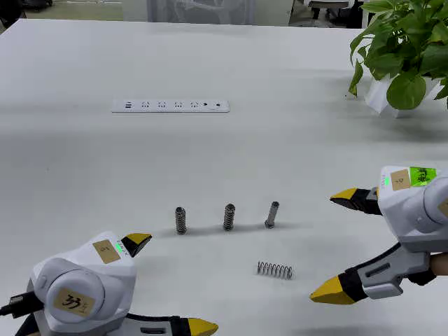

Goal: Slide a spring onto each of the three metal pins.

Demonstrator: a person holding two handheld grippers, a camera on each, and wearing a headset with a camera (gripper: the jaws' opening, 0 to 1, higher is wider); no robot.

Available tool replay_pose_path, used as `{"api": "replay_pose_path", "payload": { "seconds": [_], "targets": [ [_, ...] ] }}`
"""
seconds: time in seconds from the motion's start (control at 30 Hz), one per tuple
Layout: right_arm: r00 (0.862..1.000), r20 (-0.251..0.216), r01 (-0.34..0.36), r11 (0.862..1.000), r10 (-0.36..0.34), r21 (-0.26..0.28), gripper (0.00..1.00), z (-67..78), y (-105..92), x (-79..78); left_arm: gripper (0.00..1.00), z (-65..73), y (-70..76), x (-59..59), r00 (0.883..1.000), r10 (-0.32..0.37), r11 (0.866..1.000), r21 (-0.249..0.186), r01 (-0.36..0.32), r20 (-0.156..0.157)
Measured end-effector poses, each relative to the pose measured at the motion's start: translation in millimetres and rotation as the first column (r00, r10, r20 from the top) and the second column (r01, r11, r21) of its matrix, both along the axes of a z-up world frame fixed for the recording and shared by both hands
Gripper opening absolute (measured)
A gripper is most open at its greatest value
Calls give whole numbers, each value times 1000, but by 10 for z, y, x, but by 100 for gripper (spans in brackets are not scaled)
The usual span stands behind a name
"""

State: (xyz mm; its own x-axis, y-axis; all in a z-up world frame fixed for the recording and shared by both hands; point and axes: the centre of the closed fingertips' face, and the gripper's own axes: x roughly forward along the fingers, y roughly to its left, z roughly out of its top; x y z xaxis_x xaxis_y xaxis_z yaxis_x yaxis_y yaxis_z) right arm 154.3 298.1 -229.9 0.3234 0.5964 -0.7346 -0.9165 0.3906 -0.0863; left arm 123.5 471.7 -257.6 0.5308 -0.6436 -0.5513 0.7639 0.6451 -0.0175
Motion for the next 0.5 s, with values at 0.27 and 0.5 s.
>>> {"api": "replay_pose_path", "payload": {
  "seconds": [0.27, 0.5],
  "targets": [
    [999, -7, 54, 998, -54, 34, 98, -21, -106, -28, 99, -29, -121, -25, 999, -50, 999, 10, 50, -3],
    [996, -6, 84, 996, -84, 43, 98, -33, -182, -53, 97, -11, -319, 35, 992, -125, 992, 24, 125, 16]
  ]
}}
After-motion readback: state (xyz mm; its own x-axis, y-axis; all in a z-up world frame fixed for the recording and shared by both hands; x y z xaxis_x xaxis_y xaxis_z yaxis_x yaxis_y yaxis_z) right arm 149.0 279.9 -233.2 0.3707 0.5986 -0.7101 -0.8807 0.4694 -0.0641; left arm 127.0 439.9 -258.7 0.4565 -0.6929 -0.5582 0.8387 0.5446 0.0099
